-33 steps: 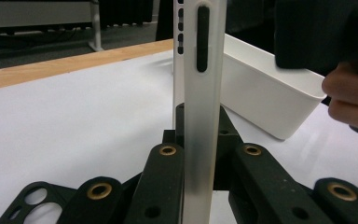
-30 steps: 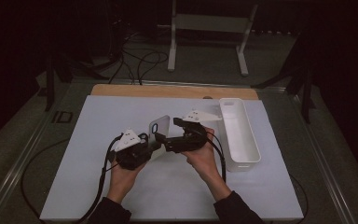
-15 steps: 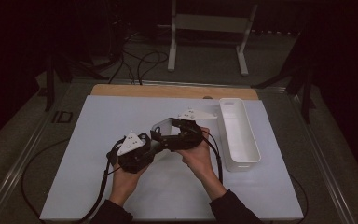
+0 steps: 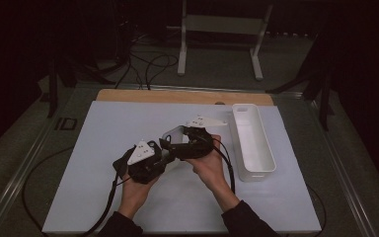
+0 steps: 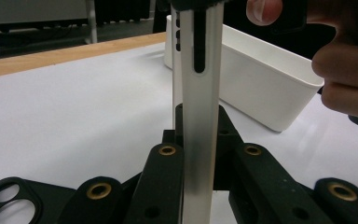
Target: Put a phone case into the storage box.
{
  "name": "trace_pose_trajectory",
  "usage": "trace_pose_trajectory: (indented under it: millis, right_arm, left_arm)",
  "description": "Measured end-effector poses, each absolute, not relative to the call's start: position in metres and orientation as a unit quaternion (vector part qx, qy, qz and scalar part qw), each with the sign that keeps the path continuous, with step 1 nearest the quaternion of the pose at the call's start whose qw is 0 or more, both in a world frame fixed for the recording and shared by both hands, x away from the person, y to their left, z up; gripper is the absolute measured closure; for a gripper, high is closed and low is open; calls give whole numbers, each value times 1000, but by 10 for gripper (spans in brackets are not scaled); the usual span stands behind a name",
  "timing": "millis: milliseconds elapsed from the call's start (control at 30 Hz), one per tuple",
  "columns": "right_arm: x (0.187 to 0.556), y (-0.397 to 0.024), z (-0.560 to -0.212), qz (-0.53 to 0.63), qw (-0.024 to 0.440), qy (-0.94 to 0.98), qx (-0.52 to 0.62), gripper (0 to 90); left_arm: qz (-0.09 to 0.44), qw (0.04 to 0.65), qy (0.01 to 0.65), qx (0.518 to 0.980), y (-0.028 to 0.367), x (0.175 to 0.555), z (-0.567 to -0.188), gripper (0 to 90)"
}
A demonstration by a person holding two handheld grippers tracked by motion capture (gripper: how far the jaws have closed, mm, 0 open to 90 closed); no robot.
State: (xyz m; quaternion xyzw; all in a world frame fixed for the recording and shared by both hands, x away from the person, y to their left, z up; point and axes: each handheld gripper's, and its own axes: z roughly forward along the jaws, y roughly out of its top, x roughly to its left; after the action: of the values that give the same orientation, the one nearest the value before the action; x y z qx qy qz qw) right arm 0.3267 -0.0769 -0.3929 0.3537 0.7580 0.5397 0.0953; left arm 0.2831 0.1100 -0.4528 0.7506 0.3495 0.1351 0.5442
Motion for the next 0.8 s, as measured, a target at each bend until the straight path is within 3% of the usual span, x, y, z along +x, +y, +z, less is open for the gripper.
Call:
trace_pose_trajectory:
  millis: [233,367,400,500,800]
  right_arm:
    - [327,-75,-391,537,99,762,348,169]
    - [326,-75,-391,538,104,762,346,169]
    - [325,-75,-390,538,107,761,346,169]
    - [326,-77,-390,538,113,759,350,169]
    - [330,-82,-389,532,130,759,352,169]
  left_arm:
    - [143,539,347,754,111,283,-452,847]
    - [155,530,349,757,111,281,-451,660]
    - [156,527,353,757,111,281,-451,660]
    - [152,525,359,757,115,282,-450,485]
    - [195,514,379,745,126,276,-446,163]
